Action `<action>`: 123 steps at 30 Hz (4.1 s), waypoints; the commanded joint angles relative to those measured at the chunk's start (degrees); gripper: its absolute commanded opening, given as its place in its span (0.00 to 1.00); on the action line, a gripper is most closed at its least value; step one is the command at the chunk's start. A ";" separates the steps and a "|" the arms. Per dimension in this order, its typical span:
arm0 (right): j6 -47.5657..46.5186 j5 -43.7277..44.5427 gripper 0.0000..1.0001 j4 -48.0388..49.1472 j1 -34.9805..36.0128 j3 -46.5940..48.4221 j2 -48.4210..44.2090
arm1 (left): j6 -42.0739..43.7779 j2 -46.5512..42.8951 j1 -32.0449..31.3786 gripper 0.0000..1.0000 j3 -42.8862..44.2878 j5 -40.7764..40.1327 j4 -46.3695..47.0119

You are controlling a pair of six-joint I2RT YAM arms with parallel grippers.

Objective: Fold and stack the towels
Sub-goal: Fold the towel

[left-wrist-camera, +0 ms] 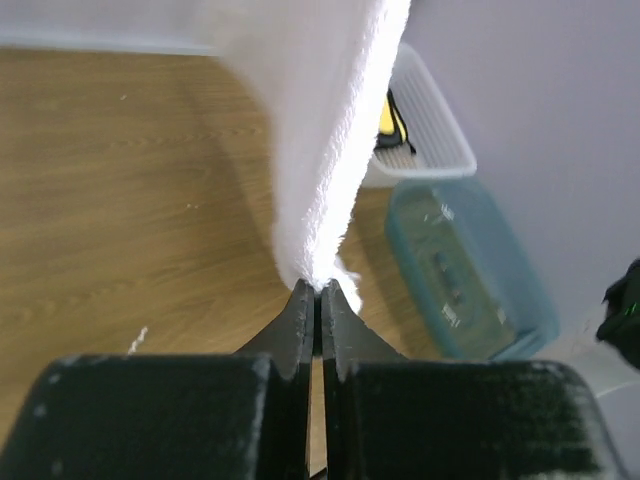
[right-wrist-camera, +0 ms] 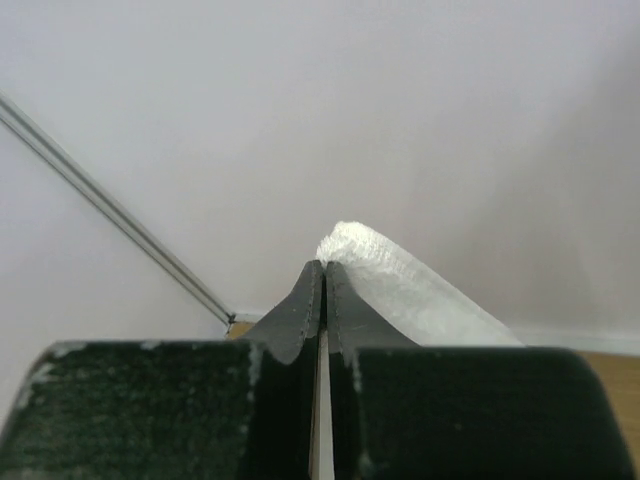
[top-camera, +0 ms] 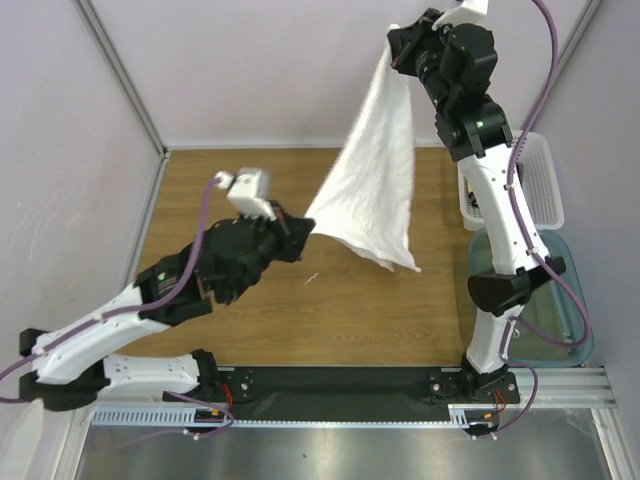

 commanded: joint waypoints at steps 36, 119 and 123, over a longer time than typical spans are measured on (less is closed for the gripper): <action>-8.38 -1.59 0.01 28.29 20.11 13.05 46.74 | -83.39 -20.68 24.83 0.03 -44.56 -32.69 -50.70; 18.95 3.85 0.00 3.59 6.40 -108.50 -36.40 | 14.78 63.98 54.92 0.02 15.83 31.29 7.93; 17.46 3.41 0.00 1.40 6.31 -107.28 -37.98 | 17.15 57.24 53.25 0.06 13.55 32.88 7.49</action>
